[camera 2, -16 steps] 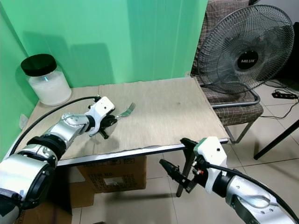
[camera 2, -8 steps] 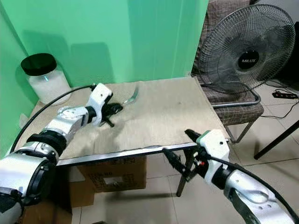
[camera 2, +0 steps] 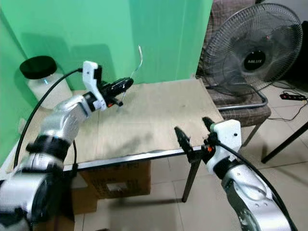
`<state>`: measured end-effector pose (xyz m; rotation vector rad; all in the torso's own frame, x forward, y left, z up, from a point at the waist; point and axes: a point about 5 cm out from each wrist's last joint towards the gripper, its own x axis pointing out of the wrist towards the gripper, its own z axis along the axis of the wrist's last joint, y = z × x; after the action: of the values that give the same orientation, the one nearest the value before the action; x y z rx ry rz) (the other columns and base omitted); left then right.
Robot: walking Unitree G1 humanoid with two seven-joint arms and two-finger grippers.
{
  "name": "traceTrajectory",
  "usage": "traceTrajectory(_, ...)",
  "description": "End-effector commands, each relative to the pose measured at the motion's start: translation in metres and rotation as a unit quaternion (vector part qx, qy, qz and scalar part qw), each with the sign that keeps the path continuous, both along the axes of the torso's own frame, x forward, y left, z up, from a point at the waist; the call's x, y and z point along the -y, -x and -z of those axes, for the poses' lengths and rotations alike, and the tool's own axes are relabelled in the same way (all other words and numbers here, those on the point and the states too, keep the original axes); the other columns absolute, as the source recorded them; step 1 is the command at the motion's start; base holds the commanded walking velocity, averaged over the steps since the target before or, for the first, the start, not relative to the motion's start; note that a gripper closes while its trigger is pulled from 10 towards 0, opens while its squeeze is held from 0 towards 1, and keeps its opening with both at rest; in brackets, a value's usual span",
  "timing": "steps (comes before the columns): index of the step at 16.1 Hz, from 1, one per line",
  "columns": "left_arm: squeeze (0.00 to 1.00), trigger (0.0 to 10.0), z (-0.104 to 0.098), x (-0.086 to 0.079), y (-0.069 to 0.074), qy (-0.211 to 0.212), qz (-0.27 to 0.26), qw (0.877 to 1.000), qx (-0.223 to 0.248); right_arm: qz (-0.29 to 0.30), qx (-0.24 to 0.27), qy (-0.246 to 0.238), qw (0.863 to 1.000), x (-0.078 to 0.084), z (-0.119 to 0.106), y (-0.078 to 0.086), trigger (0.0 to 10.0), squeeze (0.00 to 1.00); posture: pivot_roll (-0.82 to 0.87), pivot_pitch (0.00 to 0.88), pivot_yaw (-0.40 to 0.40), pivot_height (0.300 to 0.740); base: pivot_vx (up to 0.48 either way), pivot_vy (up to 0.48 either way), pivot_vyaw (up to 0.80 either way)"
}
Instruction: Setting the table
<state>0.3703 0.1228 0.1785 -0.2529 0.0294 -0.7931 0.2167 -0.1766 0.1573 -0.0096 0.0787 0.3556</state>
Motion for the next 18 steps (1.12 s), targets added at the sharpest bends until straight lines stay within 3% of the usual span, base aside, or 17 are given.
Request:
traceTrajectory(1,0.00,1.5,-0.005,0.000,0.003,-0.012,-0.012,1.000,0.014,0.010,0.001,0.007,1.000,-0.004,0.001,-0.003,10.0,0.00,-0.18,0.000,0.065,0.740,0.000,0.000,0.00)
traceTrajectory(2,0.00,10.0,-0.002,-0.001,0.010,-0.031,-0.031,0.999,0.030,0.010,0.003,0.011,1.000,-0.008,0.002,-0.004,10.0,0.00,-0.17,0.000,0.066,0.740,0.000,0.000,0.00)
traceTrajectory(4,0.00,10.0,0.008,-0.006,0.017,-0.087,-0.068,0.993,0.031,0.040,0.013,0.008,0.999,-0.010,0.000,-0.009,10.0,0.00,-0.16,0.000,0.066,0.740,0.000,0.000,-0.40)
traceTrajectory(7,0.00,10.0,0.001,-0.016,0.033,-0.151,-0.198,0.961,0.120,0.134,0.032,0.009,0.990,0.007,-0.003,-0.012,10.0,0.00,-0.11,0.000,0.045,0.740,0.000,0.000,-0.80)
traceTrajectory(8,0.00,10.0,0.001,-0.016,0.039,-0.162,-0.210,0.956,0.123,0.144,0.036,0.009,0.989,0.009,-0.006,-0.011,10.0,0.00,-0.11,0.000,0.047,0.740,0.000,0.000,-0.80)
traceTrajectory(10,0.00,10.0,0.000,-0.013,0.049,-0.169,-0.219,0.953,0.126,0.161,0.039,0.010,0.986,0.008,-0.006,-0.010,10.0,0.00,-0.10,0.000,0.056,0.740,0.000,0.000,-0.80)
traceTrajectory(15,0.00,10.0,0.007,-0.008,0.053,-0.142,-0.262,0.949,0.098,0.175,0.035,0.002,0.984,0.006,-0.004,-0.011,10.0,0.00,-0.07,0.000,0.040,0.740,0.000,0.000,-0.80)
traceTrajectory(18,0.00,10.0,0.007,-0.007,0.059,-0.147,-0.246,0.954,0.089,0.193,0.027,-0.013,0.981,0.009,-0.001,-0.016,10.0,0.00,-0.04,0.000,0.020,0.740,0.000,0.000,-0.53)
